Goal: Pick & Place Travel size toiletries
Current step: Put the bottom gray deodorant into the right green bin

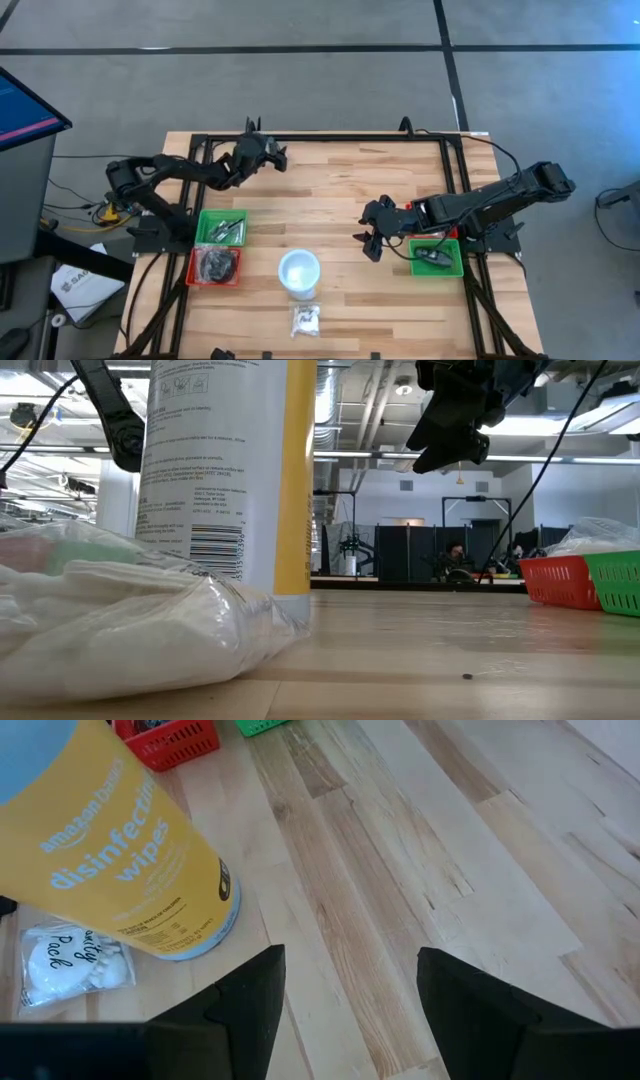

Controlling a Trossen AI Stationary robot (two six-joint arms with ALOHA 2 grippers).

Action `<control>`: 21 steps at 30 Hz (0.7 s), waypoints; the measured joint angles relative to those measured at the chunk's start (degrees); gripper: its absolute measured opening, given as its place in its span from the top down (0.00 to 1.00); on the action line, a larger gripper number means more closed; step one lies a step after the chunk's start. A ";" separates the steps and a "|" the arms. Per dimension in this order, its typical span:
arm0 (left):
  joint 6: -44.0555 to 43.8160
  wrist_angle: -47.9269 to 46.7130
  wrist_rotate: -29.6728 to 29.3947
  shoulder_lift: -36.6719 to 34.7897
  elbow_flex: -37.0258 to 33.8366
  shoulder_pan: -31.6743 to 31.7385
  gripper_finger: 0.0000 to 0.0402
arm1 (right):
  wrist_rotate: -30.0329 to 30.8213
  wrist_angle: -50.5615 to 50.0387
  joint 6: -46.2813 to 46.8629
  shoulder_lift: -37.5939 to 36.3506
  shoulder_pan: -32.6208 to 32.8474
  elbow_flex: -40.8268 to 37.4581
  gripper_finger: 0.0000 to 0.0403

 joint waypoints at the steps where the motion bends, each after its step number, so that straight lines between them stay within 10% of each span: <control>1: 0.02 0.14 0.62 0.67 -0.06 -0.07 0.04 | 0.00 0.00 0.00 0.00 0.00 0.00 0.46; 21: -1.72 13.10 1.22 13.23 1.45 0.55 0.04 | 0.00 -0.02 -0.01 0.00 0.00 0.01 0.46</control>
